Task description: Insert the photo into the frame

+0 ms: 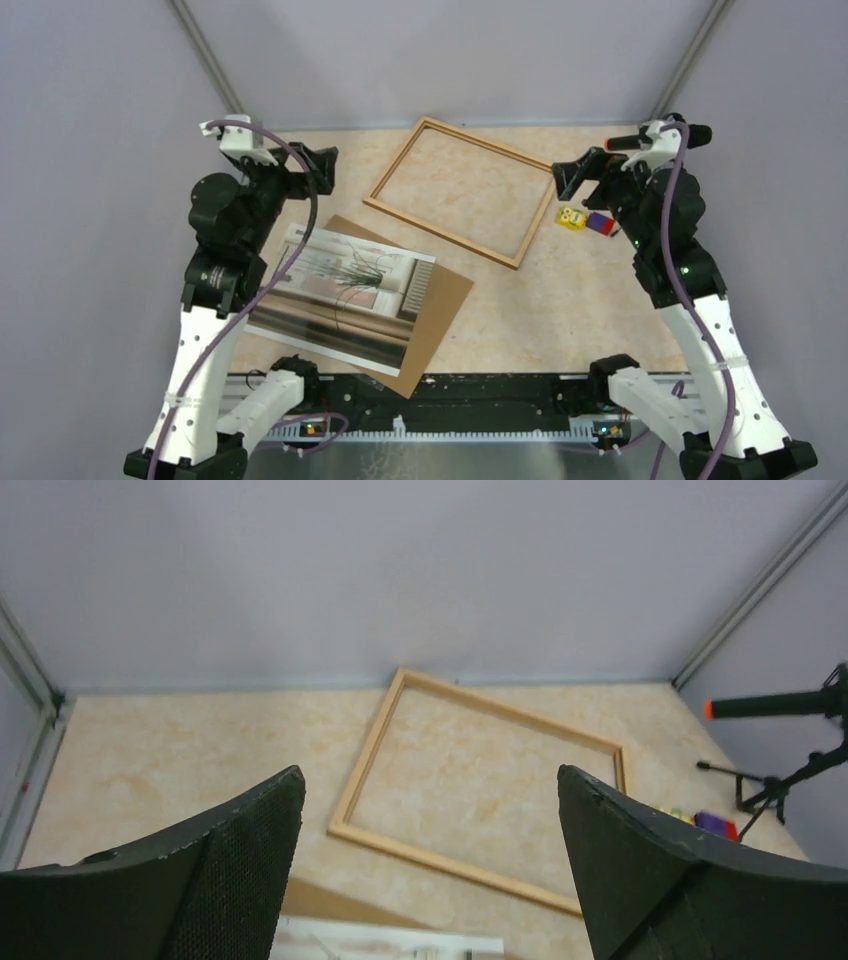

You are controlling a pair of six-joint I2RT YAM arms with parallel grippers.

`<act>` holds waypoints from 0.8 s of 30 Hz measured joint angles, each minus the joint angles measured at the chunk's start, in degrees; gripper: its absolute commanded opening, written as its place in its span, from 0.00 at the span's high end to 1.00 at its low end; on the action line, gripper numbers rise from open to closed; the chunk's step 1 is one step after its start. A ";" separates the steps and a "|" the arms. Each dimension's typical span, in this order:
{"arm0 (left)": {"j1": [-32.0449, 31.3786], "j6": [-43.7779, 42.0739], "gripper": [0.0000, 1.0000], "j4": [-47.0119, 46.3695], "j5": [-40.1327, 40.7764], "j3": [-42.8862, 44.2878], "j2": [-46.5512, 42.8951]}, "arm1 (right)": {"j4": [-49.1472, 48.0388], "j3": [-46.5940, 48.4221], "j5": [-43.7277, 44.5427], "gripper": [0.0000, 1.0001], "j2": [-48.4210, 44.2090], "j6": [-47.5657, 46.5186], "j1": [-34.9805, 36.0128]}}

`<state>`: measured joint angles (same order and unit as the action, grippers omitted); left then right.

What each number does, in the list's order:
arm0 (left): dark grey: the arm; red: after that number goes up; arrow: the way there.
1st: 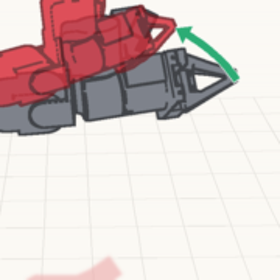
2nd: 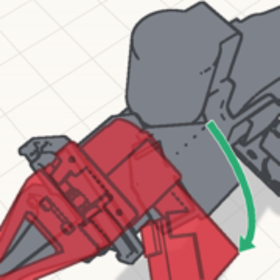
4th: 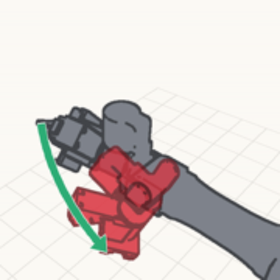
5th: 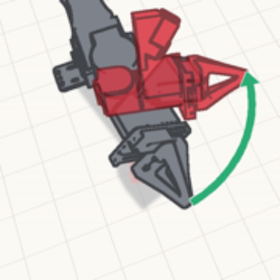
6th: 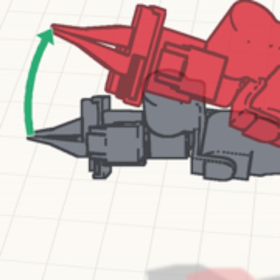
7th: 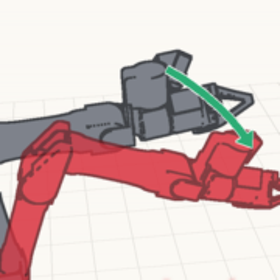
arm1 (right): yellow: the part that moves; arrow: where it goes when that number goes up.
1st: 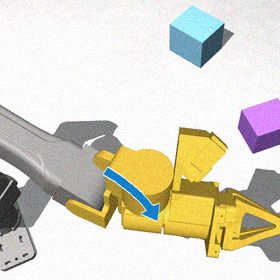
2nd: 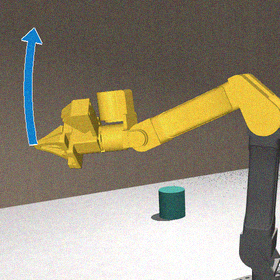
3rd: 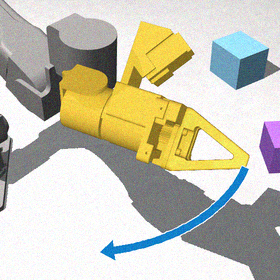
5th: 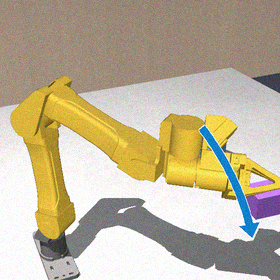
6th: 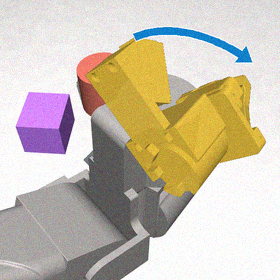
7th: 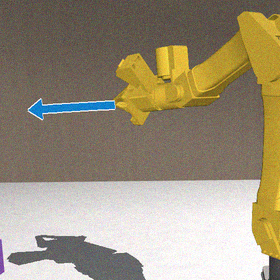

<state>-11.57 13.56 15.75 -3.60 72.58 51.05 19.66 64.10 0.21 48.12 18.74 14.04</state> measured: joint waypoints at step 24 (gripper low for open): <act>-9.60 38.82 0.02 29.35 10.80 -34.45 8.22 | -27.32 -23.61 -1.84 0.01 30.58 49.83 43.56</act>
<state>-21.17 52.38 45.10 7.20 38.13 59.27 -7.66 40.49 -1.63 78.70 68.58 57.60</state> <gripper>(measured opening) 0.986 0.988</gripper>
